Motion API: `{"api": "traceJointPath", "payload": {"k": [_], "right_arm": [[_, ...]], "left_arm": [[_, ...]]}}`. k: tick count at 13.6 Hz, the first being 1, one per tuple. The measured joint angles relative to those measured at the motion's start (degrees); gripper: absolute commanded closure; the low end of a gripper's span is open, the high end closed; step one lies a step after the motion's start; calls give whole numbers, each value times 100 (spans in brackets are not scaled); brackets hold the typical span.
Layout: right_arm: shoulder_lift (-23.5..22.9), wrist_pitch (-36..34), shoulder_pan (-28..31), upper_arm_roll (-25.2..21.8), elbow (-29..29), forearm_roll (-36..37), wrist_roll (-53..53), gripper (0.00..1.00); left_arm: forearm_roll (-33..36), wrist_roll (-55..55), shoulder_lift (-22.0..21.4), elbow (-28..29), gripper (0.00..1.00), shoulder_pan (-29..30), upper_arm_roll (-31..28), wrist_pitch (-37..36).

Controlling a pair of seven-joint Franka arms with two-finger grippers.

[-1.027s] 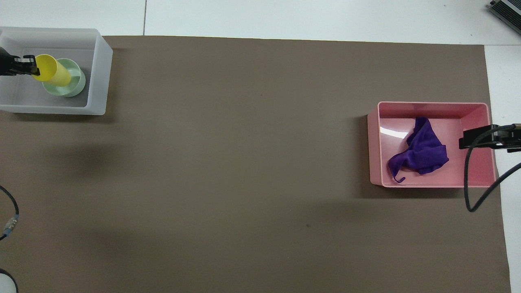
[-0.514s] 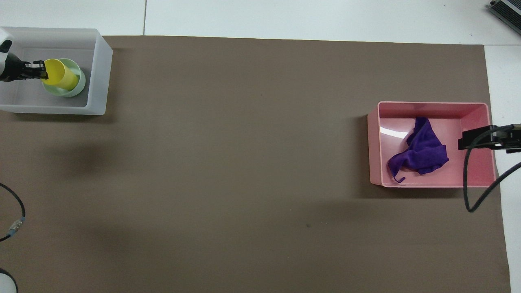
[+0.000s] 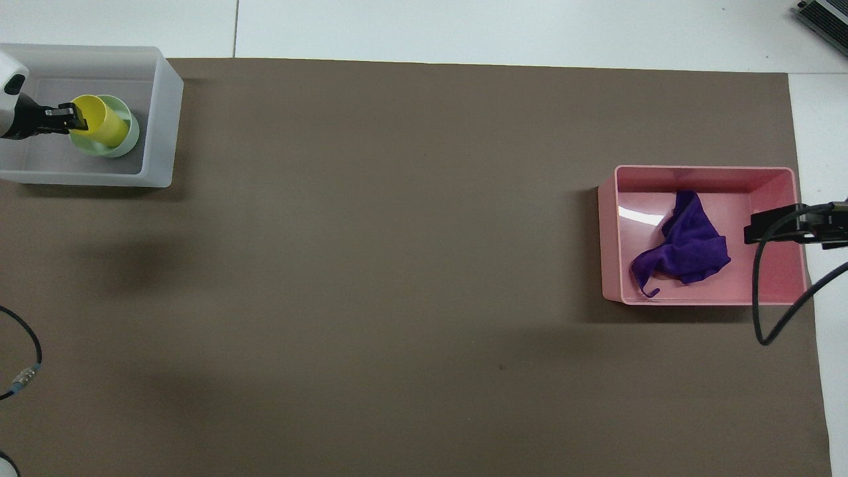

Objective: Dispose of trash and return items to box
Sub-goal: 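Lower the yellow cup into the green bowl and open the left gripper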

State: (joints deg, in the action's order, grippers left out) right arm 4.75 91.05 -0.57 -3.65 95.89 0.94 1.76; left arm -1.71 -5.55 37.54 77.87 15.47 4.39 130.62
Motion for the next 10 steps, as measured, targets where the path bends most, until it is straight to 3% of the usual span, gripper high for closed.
{"api": "traceJointPath", "payload": {"k": [5, 7, 10], "right_arm": [[0, 0, 0, 1, 11, 0, 0, 0], [0, 0, 0, 1, 21, 0, 0, 0], [0, 0, 0, 1, 29, 0, 0, 0]], "left_arm": [[0, -21, -342, 6, 0, -29, 32, -88], [2, -176, -778, 153, 0, -36, 56, -363], [2, -450, -1641, 878, 0, -161, 77, -492]]}}
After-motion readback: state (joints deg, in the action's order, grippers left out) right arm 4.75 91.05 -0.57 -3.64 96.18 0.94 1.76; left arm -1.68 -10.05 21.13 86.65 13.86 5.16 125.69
